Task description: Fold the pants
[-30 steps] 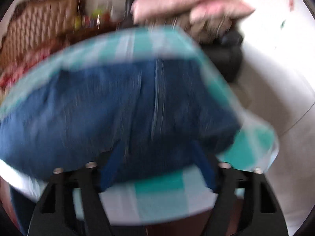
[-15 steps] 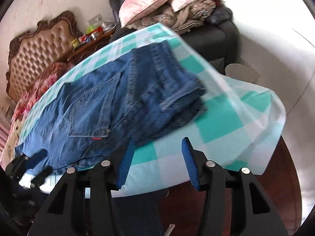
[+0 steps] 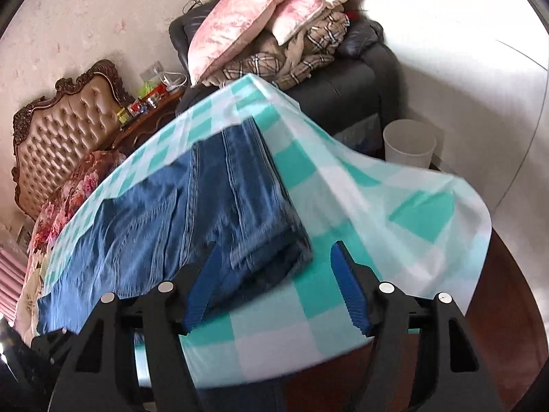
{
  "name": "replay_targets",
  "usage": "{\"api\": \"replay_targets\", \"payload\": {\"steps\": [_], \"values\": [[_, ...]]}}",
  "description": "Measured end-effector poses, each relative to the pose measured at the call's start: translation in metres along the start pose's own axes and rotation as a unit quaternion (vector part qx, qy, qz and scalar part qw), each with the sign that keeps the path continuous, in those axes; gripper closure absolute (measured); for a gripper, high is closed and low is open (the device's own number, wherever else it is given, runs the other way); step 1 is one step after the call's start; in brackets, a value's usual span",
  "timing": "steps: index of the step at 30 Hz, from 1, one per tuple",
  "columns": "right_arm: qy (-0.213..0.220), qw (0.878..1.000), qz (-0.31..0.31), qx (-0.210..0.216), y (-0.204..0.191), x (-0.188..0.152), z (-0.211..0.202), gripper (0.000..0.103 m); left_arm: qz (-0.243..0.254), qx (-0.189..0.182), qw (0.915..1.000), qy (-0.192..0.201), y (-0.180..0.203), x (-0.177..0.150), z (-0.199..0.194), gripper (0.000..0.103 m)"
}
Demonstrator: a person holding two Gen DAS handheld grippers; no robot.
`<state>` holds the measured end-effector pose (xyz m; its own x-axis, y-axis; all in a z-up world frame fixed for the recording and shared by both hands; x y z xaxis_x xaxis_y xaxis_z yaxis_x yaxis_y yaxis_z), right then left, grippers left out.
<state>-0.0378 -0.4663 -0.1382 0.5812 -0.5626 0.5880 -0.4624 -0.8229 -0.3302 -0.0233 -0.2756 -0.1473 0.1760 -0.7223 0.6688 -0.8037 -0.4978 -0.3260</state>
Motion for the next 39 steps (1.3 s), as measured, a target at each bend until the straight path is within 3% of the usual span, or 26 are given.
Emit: {"api": "replay_targets", "payload": {"steps": [1, 2, 3, 4, 10, 16, 18, 20, 22, 24, 26, 28, 30, 31, 32, 33, 35, 36, 39], "values": [[0.001, 1.000, -0.007, -0.004, -0.003, 0.004, 0.002, 0.041, 0.001, 0.003, 1.0000, 0.003, 0.000, 0.001, -0.004, 0.102], [0.001, 1.000, -0.014, -0.005, -0.005, 0.005, 0.003, 0.060, 0.002, 0.006, 1.0000, 0.006, -0.001, 0.002, -0.006, 0.102], [-0.003, 1.000, -0.027, -0.015, -0.008, 0.007, 0.005, 0.070, 0.004, 0.011, 0.9999, 0.008, -0.002, 0.003, -0.009, 0.102], [0.000, 0.999, -0.037, -0.032, -0.010, 0.009, 0.005, 0.086, 0.005, 0.014, 0.9998, 0.010, -0.003, 0.004, -0.011, 0.102], [0.015, 0.999, -0.028, -0.023, -0.007, 0.014, -0.016, 0.092, -0.001, 0.018, 0.9997, 0.019, -0.007, 0.009, -0.022, 0.102], [-0.010, 0.998, -0.027, -0.052, 0.002, -0.002, -0.002, 0.093, 0.000, -0.004, 1.0000, -0.001, 0.006, -0.007, -0.008, 0.102], [-0.013, 0.997, -0.040, -0.066, 0.002, -0.004, 0.004, 0.093, -0.004, -0.009, 0.9999, -0.003, 0.008, -0.011, -0.005, 0.094], [-0.013, 0.996, -0.042, -0.073, 0.000, -0.002, 0.003, 0.093, -0.027, -0.037, 0.9990, -0.001, 0.004, -0.012, -0.011, 0.092], [-0.012, 0.996, -0.040, -0.079, 0.000, -0.002, 0.000, 0.093, -0.100, -0.058, 0.9932, 0.008, -0.017, -0.018, -0.025, 0.092], [-0.002, 0.995, -0.042, -0.085, -0.002, -0.002, -0.006, 0.092, -0.185, -0.047, 0.9815, 0.015, -0.047, -0.032, -0.039, 0.092], [0.017, 0.993, -0.063, -0.095, -0.013, -0.001, -0.016, 0.079, -0.241, -0.012, 0.9705, 0.008, -0.074, -0.052, -0.047, 0.092], [0.036, 0.991, -0.095, -0.089, -0.035, -0.001, -0.025, 0.077, -0.275, 0.007, 0.9610, -0.026, -0.094, -0.077, -0.043, 0.092], [0.049, 0.990, -0.113, -0.075, -0.056, -0.002, -0.031, 0.054, -0.295, 0.011, 0.9534, -0.062, -0.104, -0.097, -0.036, 0.092], [0.055, 0.989, -0.123, -0.068, -0.068, -0.003, -0.032, 0.034, -0.308, 0.007, 0.9491, -0.064, -0.106, -0.103, -0.037, 0.092], [0.061, 0.986, -0.143, -0.055, -0.086, -0.006, -0.032, 0.028, -0.322, 0.001, 0.9447, -0.062, -0.109, -0.107, -0.039, 0.089], [0.061, 0.985, -0.151, -0.051, -0.096, -0.007, -0.030, 0.028, -0.340, 0.001, 0.9385, -0.060, -0.113, -0.111, -0.043, 0.085], [0.054, 0.984, -0.162, -0.050, -0.118, -0.011, -0.019, 0.016, -0.371, 0.013, 0.9267, -0.059, -0.123, -0.116, -0.047, 0.055], [0.041, 0.984, -0.169, -0.046, -0.128, -0.015, -0.008, 0.015, -0.402, 0.019, 0.9139, -0.057, -0.133, -0.120, -0.051, 0.051], [-0.008, 0.978, -0.197, -0.069, -0.152, -0.031, 0.027, 0.015, -0.449, 0.051, 0.8895, -0.067, -0.158, -0.131, -0.061, 0.033]]}}
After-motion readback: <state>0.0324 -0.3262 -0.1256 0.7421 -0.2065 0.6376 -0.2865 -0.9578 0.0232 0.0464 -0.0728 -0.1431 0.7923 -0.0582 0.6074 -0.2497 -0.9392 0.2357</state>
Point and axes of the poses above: each gripper's, at about its wrist camera, not at the fingertips, and z roughly the way its jaws point, y to its right, x to its top, the point moved 3 cm from there along z, roughly the way its jaws point, and after that the axes turned 1 degree about -y, right-handed, at the moved point
